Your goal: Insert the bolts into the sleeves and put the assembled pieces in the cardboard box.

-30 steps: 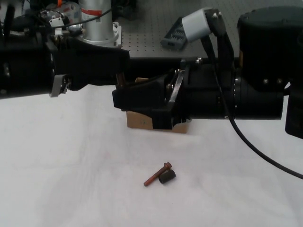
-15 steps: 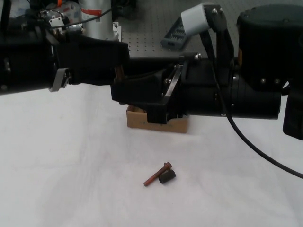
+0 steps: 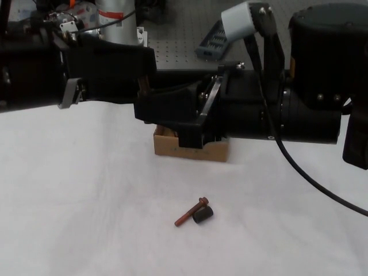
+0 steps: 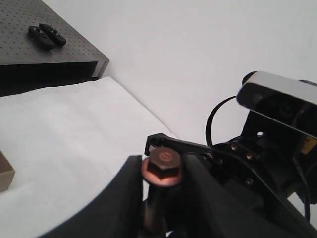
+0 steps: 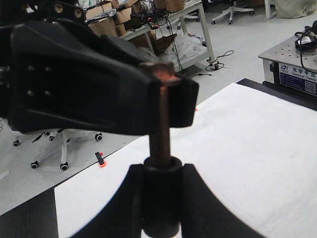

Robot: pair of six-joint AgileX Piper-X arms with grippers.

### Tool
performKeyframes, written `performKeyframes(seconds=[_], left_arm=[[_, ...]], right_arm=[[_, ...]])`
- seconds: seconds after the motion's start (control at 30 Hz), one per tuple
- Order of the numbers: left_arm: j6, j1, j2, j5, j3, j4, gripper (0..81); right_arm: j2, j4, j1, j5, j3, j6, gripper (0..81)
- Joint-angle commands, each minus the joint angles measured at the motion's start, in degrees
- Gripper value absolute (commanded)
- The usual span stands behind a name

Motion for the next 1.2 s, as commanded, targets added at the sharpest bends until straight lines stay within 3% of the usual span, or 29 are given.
performKeyframes(seconds=[0.0,0.07,0.13,0.27,0.33,0.73,1.0,1.07,1.17], left_arm=[[-0.8,0.0,-1.1,3.7,-0.2,0.2,0.5],[-0.8,0.0,-1.1,3.7,-0.2,0.2,2.8],[-0.8,0.0,-1.1,4.0,-0.2,0.2,11.3],[-2.4,0.0,-1.1,3.9,-0.2,0.2,39.5],[-4.6,0.0,-1.1,3.9,-0.2,0.2,47.6],[-4.9,0.0,-1.1,3.9,-0.2,0.2,45.6],[-4.7,4.7,-2.6,3.9,-0.2,0.4,45.3],[-4.7,6.4,-3.7,4.2,-0.2,1.3,42.4],[-3.6,8.9,-6.3,5.1,-0.2,6.1,31.9]], right_arm=[[-0.1,-2.6,-1.1,4.0,-0.6,1.2,1.9],[-0.1,-2.6,-1.1,3.5,-0.6,1.2,1.9],[-0.1,-2.4,-1.1,3.2,-0.6,0.3,1.9],[-0.1,-2.3,-1.1,3.2,-0.6,-0.4,1.9],[-0.1,-2.3,-1.1,3.2,-0.6,-1.2,1.9],[-0.1,-2.2,-1.1,3.2,-0.6,-1.3,1.9],[-0.1,5.7,-2.5,3.5,-0.6,-3.8,1.9],[-0.1,7.6,-3.6,4.7,-0.6,-5.4,1.9],[0.6,7.9,-6.0,6.1,-0.6,-6.2,1.9]])
